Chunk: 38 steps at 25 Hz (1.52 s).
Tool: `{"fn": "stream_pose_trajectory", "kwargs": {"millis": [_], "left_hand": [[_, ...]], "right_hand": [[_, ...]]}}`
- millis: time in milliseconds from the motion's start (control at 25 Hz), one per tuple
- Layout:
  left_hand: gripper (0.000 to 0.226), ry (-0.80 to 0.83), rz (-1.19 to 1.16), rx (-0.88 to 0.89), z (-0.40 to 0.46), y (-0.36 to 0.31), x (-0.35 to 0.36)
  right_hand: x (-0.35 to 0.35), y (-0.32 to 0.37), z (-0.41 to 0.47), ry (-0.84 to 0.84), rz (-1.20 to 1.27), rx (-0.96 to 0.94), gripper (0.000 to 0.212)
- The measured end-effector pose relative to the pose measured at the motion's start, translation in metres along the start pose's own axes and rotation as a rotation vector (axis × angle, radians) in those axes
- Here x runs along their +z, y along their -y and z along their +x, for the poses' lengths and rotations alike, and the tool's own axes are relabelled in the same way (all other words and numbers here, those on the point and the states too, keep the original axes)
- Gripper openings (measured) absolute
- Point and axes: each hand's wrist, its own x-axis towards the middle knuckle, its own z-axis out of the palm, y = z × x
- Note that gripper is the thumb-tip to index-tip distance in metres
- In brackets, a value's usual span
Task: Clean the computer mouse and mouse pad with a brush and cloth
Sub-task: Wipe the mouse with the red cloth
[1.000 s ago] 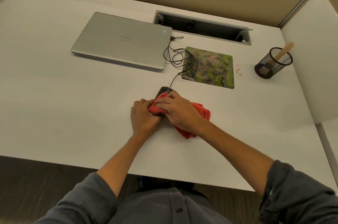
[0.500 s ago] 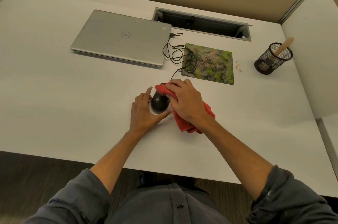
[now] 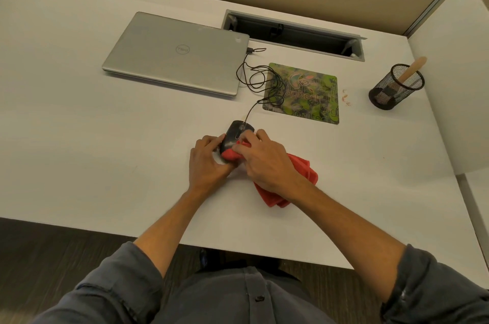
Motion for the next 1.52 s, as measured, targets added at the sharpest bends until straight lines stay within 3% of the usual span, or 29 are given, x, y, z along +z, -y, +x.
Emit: {"fn": "stream_pose_trajectory", "kwargs": {"millis": [160, 680, 840, 1520], "left_hand": [[0.074, 0.001, 0.013, -0.007, 0.0, 0.0, 0.001], [0.072, -0.003, -0.001, -0.013, 0.002, 0.004, 0.0], [0.075, 0.013, 0.03, -0.01, 0.002, 0.002, 0.001], [0.07, 0.008, 0.058, 0.013, 0.001, 0.001, 0.0]], "right_hand": [[-0.005, 0.001, 0.021, -0.003, -0.041, 0.078, 0.043], [0.001, 0.001, 0.008, 0.042, -0.084, -0.054, 0.038], [-0.002, 0.001, 0.018, -0.002, -0.075, 0.021, 0.037], [0.001, -0.002, 0.018, -0.014, -0.089, -0.032, 0.04]]}}
